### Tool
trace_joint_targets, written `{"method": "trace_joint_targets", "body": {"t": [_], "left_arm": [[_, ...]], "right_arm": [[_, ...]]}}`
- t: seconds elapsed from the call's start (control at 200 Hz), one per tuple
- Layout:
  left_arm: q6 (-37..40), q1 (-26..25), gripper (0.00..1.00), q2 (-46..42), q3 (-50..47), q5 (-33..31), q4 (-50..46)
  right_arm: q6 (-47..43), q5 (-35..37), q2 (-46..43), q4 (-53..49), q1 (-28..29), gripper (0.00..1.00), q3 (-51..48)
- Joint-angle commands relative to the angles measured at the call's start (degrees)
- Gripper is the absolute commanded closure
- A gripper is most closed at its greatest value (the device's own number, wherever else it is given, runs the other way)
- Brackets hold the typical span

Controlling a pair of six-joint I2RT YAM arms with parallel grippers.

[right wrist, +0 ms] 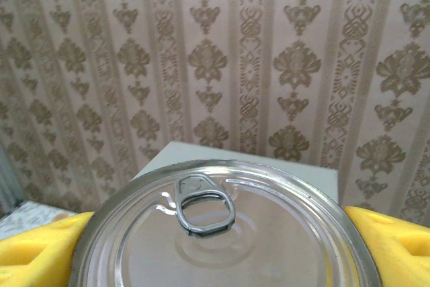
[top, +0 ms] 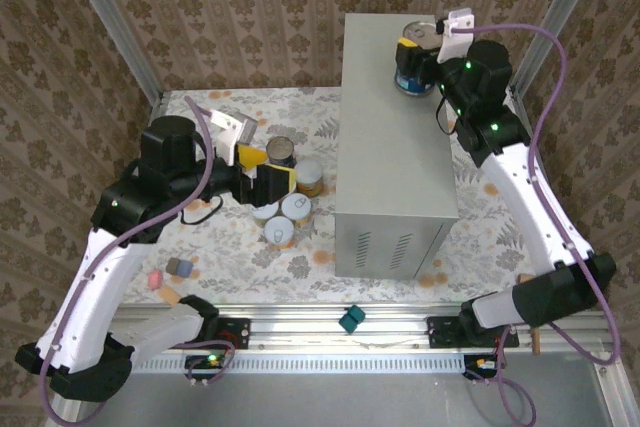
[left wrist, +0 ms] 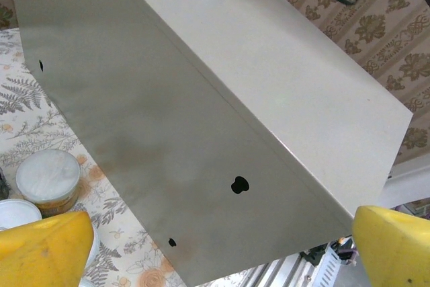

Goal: Place and organize the canned foods onto the counter

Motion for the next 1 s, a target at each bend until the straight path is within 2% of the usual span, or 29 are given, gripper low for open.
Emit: {"method": "trace_joint_targets", "body": {"t": [0.0,0.13,0.46,0.995], "left_arm": [[1.32,-0.38,0.00,0.00,-0.94,-0.32,2.15],[1.06,-0.49,0.00,0.66,-1.24,0.09,3.17],[0.78,-1.10,0.00,2.10,-1.13,0.45,4.81],[1.03,-1.19,0.00,1.48,-1.02,0.03,4.38]], "right_arm": [[2.03,-1.76,4.16,5.76,-1.78,0.29,4.35],[2.91,-3.25,8.65,7.19,-3.10,0.29,7.77],[1.12,-1.35,18.33,5.33,-3.39,0.28,16.87],[-0.87,1.33,23.20,3.56,-3.57,0.21,20.79]]}}
